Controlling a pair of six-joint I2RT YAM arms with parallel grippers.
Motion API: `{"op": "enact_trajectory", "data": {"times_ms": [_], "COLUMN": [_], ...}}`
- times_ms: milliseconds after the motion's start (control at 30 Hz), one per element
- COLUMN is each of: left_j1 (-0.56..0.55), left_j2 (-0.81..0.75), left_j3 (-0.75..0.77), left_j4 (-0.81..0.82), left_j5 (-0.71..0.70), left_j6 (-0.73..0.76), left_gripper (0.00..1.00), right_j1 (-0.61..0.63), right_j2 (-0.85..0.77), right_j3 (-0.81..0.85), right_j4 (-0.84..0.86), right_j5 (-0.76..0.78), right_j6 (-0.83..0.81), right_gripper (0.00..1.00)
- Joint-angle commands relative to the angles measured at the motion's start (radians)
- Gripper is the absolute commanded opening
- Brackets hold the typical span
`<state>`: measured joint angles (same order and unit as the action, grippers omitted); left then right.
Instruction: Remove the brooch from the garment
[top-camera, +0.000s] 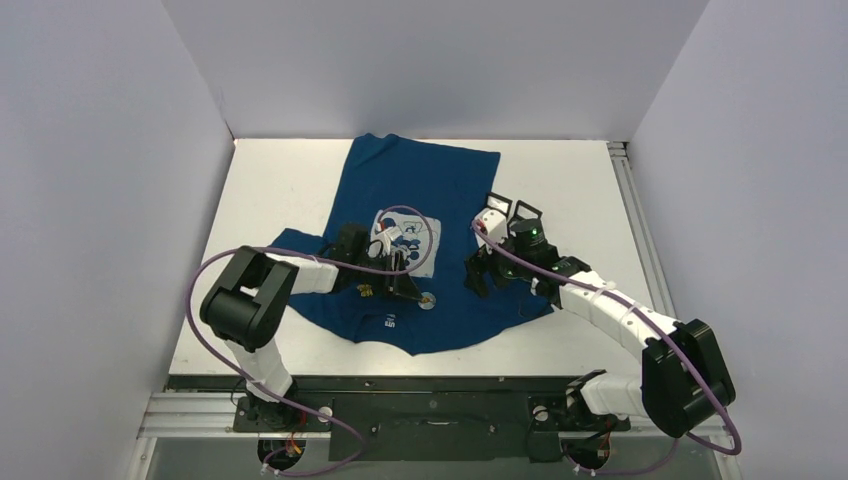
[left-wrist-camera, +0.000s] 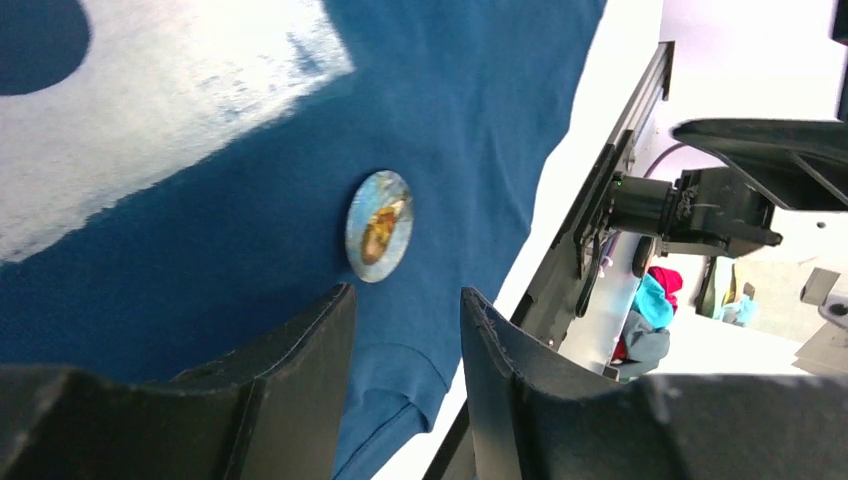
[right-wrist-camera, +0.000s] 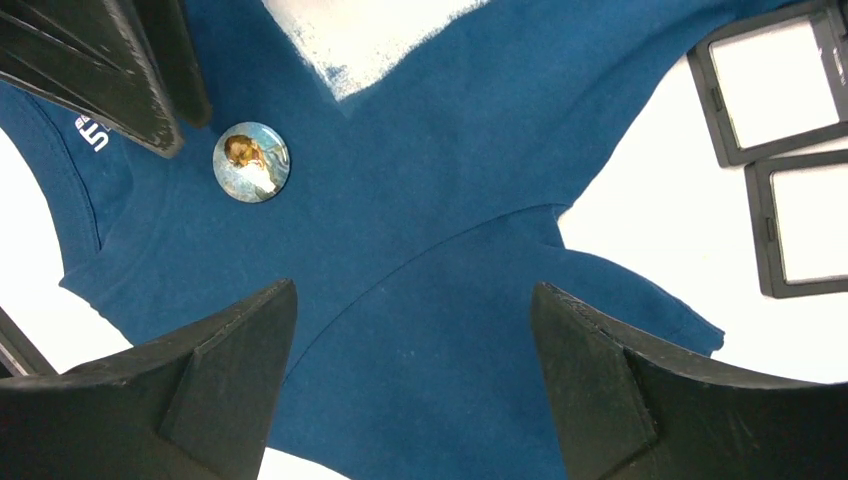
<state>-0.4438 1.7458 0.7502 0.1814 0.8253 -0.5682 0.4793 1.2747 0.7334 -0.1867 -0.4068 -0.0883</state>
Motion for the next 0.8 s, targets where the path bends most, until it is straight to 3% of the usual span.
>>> {"op": "enact_trajectory", "data": {"times_ms": [0, 400, 767], "left_j1": [-0.007, -0.035, -0.045], "left_j2": [0.041, 0.108, 0.046], "left_j3": [0.035, 0.053, 0.018], "left_j4": [0.09, 0.117, 0.212], "left_j5": [-0.022, -0.016, 0.018], "left_j6": [-0.039, -0.077, -0.14], "left_gripper": [0.39, 0.36, 0.22], "right_j1": [0.024, 0.05, 0.089], "right_j2": [-0.028, -0.041, -0.032], "right_j3": [-0.008, -0.02, -0.023], "right_j4": [0.088, 0.094, 0.103], "right_j5": [0.026, 0.041, 0.029], "right_j6": [-0.022, -0.044, -0.041], "right_gripper": [0.81, 0.79, 0.73]}}
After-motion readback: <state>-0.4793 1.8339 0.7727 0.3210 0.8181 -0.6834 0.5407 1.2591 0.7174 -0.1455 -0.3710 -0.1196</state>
